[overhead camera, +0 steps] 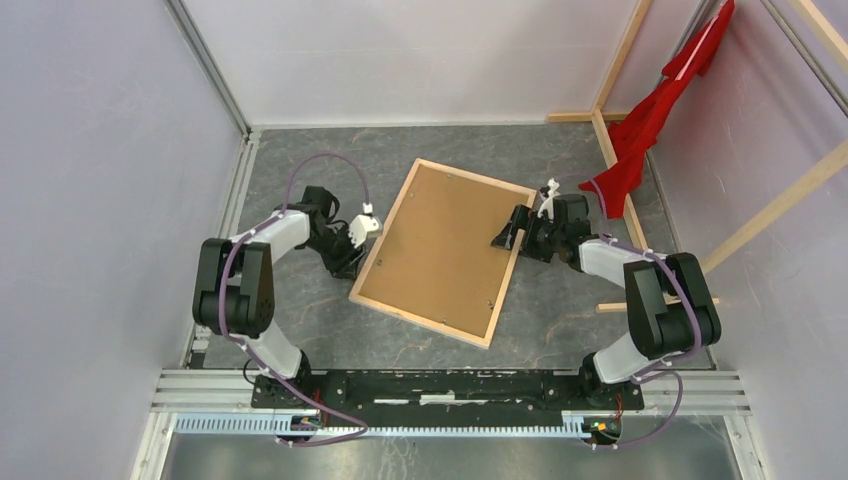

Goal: Put the photo into the frame
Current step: Adjust the photo frame at the center of the board, then install the photo frame at the center of the board.

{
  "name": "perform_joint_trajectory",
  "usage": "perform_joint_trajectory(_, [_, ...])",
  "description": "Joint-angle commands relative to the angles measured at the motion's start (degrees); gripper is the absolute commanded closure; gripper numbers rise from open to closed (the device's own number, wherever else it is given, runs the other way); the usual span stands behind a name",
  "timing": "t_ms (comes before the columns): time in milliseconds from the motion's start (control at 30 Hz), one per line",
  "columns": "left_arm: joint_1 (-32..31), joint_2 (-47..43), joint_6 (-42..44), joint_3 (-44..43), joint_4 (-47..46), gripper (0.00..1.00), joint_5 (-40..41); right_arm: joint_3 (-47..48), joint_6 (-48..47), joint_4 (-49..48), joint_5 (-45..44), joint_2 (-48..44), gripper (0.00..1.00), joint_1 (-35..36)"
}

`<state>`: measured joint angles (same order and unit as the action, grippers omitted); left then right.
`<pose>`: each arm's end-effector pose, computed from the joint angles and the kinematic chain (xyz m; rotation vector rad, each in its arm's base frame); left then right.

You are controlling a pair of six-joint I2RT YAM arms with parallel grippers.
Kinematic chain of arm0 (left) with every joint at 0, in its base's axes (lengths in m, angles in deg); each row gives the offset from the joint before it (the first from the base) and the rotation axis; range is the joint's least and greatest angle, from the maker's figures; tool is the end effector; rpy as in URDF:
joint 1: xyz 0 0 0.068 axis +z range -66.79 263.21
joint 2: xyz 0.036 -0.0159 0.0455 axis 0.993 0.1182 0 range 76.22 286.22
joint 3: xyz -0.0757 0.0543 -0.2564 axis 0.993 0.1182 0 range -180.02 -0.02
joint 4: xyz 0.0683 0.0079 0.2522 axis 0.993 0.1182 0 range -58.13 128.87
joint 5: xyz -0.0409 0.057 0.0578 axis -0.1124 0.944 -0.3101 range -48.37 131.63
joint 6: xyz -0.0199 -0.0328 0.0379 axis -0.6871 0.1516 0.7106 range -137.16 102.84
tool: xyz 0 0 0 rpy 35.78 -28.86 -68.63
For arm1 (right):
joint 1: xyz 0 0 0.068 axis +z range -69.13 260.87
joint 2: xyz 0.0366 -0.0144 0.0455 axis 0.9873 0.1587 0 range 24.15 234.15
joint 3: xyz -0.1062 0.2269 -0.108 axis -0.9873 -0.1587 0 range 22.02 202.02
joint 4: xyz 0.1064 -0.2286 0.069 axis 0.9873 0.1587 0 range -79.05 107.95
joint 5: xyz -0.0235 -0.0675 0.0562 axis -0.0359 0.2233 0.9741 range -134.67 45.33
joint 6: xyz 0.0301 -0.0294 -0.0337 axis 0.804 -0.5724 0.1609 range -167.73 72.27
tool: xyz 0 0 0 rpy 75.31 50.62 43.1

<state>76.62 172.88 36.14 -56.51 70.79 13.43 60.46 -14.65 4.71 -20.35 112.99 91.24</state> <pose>0.2926 -0.0507 0.1600 1.4180 2.3303 -0.5259 0.2860 0.0671 0.1527 0.2592 2.4081 0.8602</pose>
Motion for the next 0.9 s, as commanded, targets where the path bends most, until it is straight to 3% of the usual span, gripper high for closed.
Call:
perform_joint_trajectory(0, [-0.97, -5.89, 3.68, 2.41, 5.47, 0.5, -4.24, 5.05, -5.46, 5.94, -6.66, -1.13, 0.02, 0.35])
perform_joint_trajectory(133, [-0.38, -7.07, 2.06, -0.74, 6.36, 0.5, -1.06, 6.03, -7.75, 10.48, -14.91, -8.1, 0.02, 0.43])
perform_joint_trajectory(233, [0.68, -4.65, 0.72, -5.13, 9.01, 0.49, -4.17, 4.36, -5.8, 7.22, -14.28, -13.03, 0.06, 1.98])
perform_joint_trajectory(367, [0.74, -0.85, -1.62, -9.04, 10.88, 0.48, -9.66, 3.17, -3.3, 1.08, -12.59, -15.12, 0.08, 9.55])
perform_joint_trajectory(600, [0.66, 5.52, -3.5, -11.25, 11.7, 0.51, -13.32, 3.78, 0.63, -9.51, -10.76, -8.2, 0.11, 23.58])
perform_joint_trajectory(867, [0.78, 9.12, -3.34, -12.75, 12.96, 0.64, -14.54, 8.76, 4.22, -17.01, -9.17, 2.7, 0.15, 32.63])
